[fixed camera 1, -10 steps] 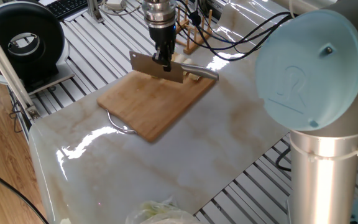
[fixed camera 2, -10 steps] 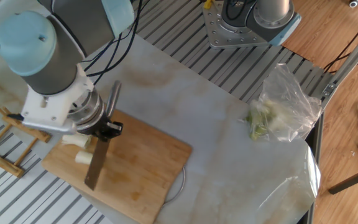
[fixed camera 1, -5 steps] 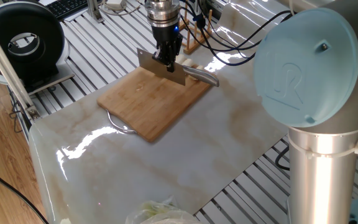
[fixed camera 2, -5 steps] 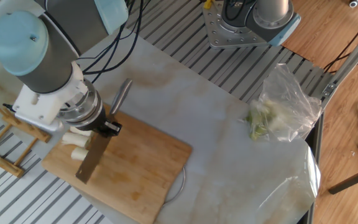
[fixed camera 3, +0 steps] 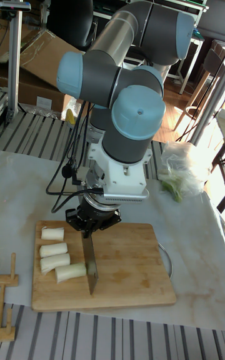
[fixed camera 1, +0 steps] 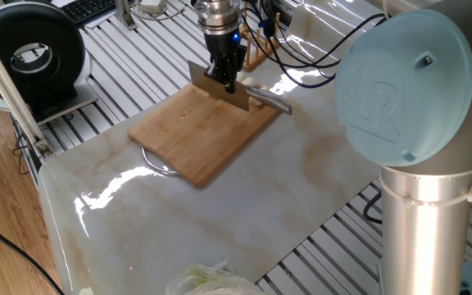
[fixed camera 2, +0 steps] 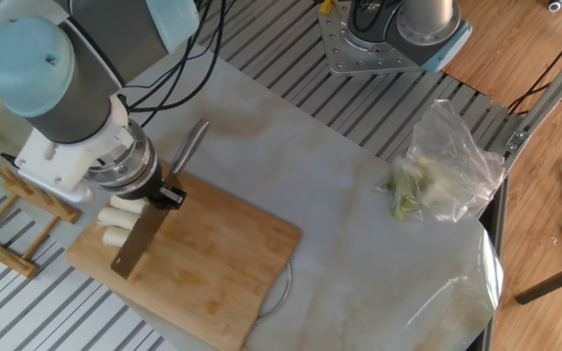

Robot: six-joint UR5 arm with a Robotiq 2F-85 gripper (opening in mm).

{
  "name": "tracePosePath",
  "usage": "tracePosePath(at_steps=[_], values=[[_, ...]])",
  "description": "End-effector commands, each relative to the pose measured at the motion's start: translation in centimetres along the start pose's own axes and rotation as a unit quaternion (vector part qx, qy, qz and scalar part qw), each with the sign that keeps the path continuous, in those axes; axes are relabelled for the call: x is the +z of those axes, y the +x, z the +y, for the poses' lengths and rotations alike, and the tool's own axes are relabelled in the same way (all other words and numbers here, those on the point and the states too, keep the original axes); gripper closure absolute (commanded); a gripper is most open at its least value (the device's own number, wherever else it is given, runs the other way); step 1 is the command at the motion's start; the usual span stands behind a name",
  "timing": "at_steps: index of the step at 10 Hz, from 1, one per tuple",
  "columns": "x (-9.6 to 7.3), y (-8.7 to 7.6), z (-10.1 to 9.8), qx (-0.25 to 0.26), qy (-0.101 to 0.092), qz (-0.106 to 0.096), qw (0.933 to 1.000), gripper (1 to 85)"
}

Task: Chop the scallions

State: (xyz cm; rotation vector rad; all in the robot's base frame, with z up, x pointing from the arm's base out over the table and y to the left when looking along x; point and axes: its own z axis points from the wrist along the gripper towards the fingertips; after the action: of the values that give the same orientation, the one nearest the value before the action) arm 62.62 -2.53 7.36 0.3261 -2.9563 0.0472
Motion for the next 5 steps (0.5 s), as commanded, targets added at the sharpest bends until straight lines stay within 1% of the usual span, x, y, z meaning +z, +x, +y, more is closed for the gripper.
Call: tracePosePath(at_steps=[1,3,5], values=[[-0.1,0.3,-0.7,-0.001,-0.001,0.0,1.0,84.3],[-0.1,0.3,-1.2,-0.003,-0.003,-0.003,1.0,84.3],[0.2,0.4,-2.4,-0.01,0.004,-0.009,0.9999,84.3]])
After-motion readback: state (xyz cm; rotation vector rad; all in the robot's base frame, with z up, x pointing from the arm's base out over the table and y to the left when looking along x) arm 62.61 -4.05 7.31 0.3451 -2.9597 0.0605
